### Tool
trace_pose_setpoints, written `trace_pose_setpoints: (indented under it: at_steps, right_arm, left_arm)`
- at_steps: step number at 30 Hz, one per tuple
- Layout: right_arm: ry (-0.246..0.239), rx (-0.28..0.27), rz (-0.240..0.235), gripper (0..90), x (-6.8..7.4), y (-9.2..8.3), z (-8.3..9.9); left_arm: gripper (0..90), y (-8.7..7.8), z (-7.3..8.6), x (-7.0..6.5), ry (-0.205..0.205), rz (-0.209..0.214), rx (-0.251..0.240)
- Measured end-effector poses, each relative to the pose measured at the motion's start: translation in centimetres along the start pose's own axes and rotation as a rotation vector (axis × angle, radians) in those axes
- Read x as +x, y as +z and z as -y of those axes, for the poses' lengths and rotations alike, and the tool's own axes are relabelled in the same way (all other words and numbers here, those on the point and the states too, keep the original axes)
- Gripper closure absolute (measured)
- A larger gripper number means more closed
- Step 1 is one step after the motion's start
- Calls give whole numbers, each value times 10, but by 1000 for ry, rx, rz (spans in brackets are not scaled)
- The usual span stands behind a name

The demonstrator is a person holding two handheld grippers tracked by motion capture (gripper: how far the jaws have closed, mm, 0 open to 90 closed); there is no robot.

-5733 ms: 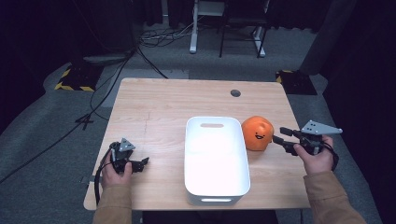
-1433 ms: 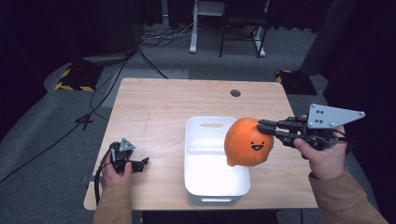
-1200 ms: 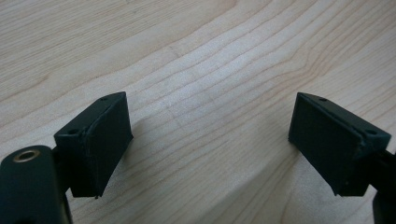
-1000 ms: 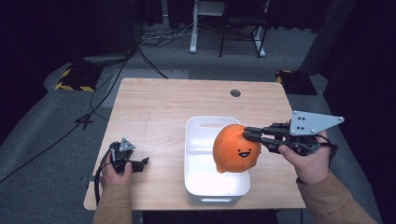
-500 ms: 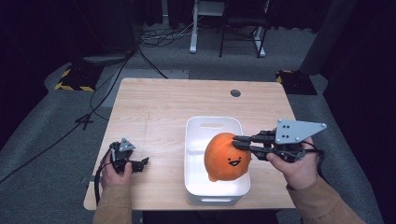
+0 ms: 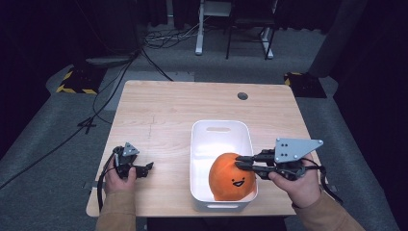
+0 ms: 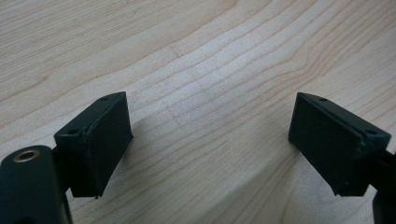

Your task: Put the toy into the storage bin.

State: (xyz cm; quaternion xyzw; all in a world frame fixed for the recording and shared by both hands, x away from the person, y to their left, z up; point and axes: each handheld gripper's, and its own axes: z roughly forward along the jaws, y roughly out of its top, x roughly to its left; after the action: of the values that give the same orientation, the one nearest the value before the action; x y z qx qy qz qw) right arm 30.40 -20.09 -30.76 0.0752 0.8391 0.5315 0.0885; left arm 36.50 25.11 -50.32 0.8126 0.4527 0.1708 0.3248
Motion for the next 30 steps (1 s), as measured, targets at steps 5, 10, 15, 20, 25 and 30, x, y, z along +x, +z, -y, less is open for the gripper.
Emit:
trace_pose_setpoints:
  at_steps: [5,10,15,20,25,30]
  right_arm:
    - [5,21,-10,833,3,5,8]
    - [11,53,-16,830,7,9,16]
    - [8,95,-18,826,10,14,22]
    - [11,135,-29,822,12,22,26]
    - [41,179,-33,821,8,27,35]
    - [48,233,-36,814,8,33,40]
  left_arm:
    - [136,0,0,0,0,2,0]
    - [136,0,0,0,-1,1,0]
    - [136,0,0,0,1,0,0]
    - [136,0,0,0,-1,2,0]
    - [136,0,0,0,-2,3,-1]
    - [136,0,0,0,1,0,1]
